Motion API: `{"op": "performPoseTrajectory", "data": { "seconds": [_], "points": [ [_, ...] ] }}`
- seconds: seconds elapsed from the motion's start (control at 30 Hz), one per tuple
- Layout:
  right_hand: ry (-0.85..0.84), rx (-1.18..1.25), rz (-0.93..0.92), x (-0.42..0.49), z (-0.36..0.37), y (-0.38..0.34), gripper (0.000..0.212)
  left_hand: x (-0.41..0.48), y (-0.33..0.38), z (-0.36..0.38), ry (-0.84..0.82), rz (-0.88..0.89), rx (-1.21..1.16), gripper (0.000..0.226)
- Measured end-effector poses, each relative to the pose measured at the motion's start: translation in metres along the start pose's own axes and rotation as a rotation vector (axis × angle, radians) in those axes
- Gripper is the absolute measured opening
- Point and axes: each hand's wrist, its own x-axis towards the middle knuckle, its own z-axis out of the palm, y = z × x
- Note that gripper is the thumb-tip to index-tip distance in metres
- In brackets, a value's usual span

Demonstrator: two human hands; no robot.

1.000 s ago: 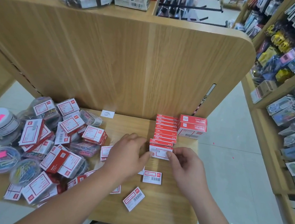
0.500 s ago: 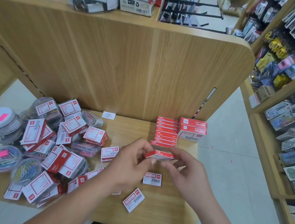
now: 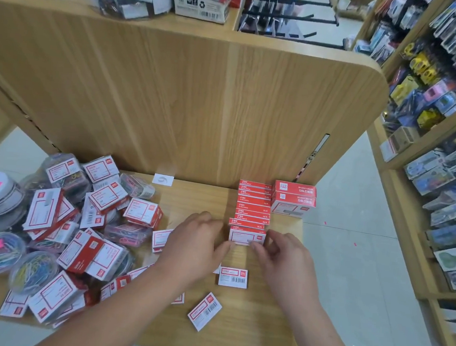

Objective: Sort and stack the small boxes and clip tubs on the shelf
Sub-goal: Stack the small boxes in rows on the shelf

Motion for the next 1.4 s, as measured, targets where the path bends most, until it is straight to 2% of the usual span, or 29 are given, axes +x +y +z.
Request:
{"op": "performPoseTrajectory", "data": {
  "seconds": [0.47, 0.67, 0.73, 0.83, 0.93, 1.0, 1.1, 1.23, 1.4],
  "points": [
    [0.016, -0.122, -0.101, 0.003, 0.008, 0.004, 0.027, 0.018, 0.003, 0.019, 0.091, 0.112, 0.098, 0.021],
    [-0.024, -0.09, -0.083, 0.001, 0.001, 0.002, 0.021, 0.01, 0.0, 0.006, 0.064, 0.13, 0.074, 0.016],
    [-0.038, -0.063, -0.059, -0.004, -0.006, 0.007, 0.012, -0.003, -0.006, -0.01, 0.124, 0.133, 0.023, 0.012],
    [-0.078, 0.005, -0.018, -0.018, -0.016, 0.01, 0.015, -0.038, -0.018, -0.03, 0.244, 0.072, -0.053, 0.023],
    [-0.217, 0.095, -0.082, -0.031, -0.016, -0.003, 0.021, -0.085, -0.024, -0.037, 0.193, -0.02, -0.06, 0.023],
    [-0.284, 0.016, -0.176, -0.035, -0.009, -0.014, 0.038, -0.118, -0.024, -0.034, 0.147, -0.09, -0.064, 0.026],
    [-0.256, -0.153, -0.312, -0.035, 0.004, -0.025, 0.053, -0.156, -0.021, -0.021, 0.111, -0.176, -0.094, 0.037],
    [-0.178, -0.287, -0.442, -0.035, 0.023, -0.036, 0.068, -0.171, -0.019, -0.001, 0.101, -0.261, -0.115, 0.07],
    [-0.171, -0.304, -0.517, -0.039, 0.033, -0.035, 0.067, -0.159, -0.009, 0.014, 0.057, -0.286, -0.094, 0.072]
  ]
}}
